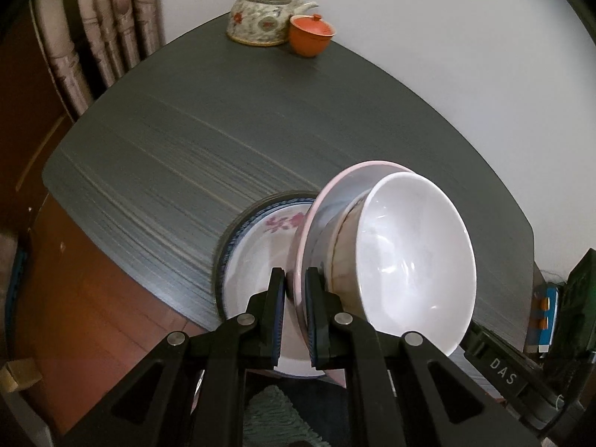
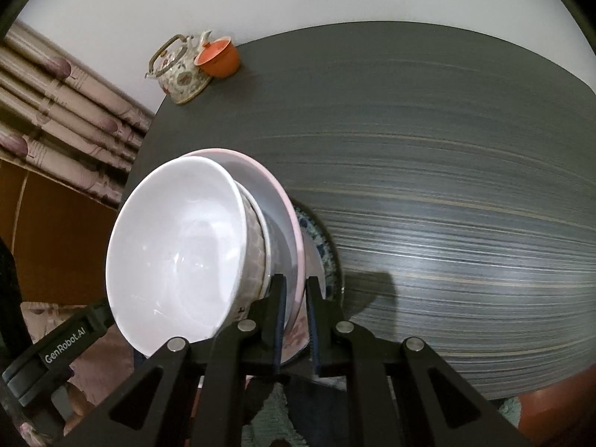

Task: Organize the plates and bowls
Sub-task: 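Carry the tilted bowl stack with both tools over the flowered plate stack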

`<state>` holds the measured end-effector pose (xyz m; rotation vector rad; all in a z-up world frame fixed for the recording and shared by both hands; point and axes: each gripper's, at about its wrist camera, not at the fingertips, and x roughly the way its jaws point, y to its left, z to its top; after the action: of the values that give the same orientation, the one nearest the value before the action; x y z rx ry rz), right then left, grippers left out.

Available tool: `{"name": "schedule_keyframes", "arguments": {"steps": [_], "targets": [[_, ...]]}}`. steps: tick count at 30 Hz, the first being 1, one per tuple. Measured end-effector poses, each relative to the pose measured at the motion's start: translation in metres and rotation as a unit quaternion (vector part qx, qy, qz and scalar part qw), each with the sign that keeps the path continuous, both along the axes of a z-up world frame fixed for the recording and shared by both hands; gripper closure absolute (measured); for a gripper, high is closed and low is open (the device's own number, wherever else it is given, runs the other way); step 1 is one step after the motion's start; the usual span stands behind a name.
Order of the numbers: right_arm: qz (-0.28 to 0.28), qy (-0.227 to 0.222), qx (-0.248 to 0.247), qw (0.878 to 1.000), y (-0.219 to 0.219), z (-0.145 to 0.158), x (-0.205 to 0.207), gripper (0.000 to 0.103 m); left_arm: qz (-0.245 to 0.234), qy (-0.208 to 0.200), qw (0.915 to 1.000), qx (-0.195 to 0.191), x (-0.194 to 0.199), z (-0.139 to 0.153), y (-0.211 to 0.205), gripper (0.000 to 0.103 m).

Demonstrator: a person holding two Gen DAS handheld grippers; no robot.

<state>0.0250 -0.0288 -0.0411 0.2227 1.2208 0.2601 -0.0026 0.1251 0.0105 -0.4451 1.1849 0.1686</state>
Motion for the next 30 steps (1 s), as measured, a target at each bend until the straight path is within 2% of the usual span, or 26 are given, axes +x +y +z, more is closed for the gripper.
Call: {"name": "schedule_keyframes", "arguments": {"steps": [14,30], "targets": [[0.005,0.008,-0.012,1.0,0.011,-0.009,-0.003,0.092,0.01,0.01,0.9998,-0.013,-0.01,-0.022,0.018,0.095],[-0.001,0.008,-0.015,1.0,0.015,-0.02,0.001,0.091,0.014,0.015,0.9997,-0.011,-0.005,-0.037,0.014,0.095]]}}
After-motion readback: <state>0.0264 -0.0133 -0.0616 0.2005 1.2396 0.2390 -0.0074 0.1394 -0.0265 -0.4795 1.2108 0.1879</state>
